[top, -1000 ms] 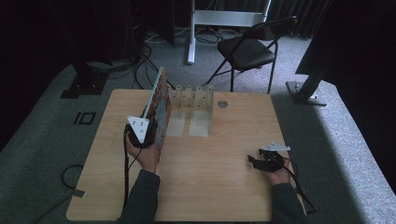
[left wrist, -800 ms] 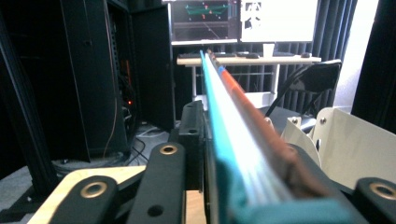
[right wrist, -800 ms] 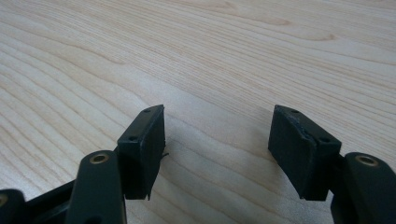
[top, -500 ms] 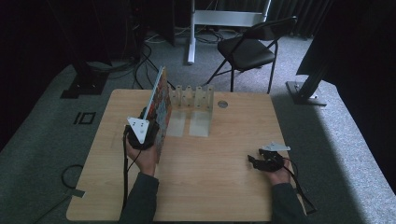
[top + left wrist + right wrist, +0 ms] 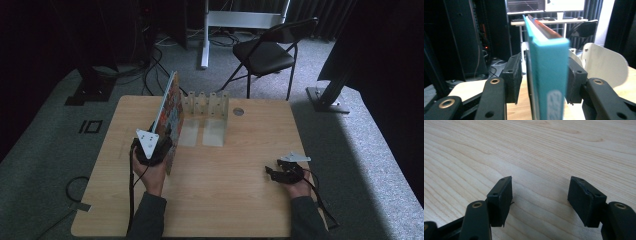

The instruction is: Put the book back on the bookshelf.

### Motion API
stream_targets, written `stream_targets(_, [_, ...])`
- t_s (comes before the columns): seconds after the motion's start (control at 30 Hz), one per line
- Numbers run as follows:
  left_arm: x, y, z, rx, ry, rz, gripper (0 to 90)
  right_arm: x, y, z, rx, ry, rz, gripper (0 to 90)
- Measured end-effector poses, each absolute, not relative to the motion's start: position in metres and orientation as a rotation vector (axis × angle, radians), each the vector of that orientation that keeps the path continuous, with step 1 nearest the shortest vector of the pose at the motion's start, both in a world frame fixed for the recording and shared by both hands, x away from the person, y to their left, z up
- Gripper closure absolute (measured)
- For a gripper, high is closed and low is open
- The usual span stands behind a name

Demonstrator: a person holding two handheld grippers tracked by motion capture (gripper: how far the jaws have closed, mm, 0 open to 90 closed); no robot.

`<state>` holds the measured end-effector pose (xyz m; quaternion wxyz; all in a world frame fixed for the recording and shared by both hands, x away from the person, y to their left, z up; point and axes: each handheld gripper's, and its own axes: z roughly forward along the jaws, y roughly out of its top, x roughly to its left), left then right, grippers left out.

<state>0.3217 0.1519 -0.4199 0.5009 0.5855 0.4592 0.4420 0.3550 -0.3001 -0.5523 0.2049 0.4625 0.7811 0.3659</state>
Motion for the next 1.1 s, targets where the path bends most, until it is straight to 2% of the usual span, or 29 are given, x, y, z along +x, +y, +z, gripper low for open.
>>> stream_targets(0.37, [0.313,0.163,-0.424,1.495,1.11,0.978,46.3,0.355,-0.3,-0.552,1.286,2.177,1.018,36.0])
stream_targets(0.77, [0.304,0.178,-0.433,1.61,1.064,0.902,45.2,0.355,-0.3,-0.552,1.285,2.177,1.017,36.0])
stream_targets(1.1, [0.295,0.184,-0.445,1.697,1.055,0.889,44.4,0.355,-0.3,-0.552,1.285,2.178,1.016,36.0])
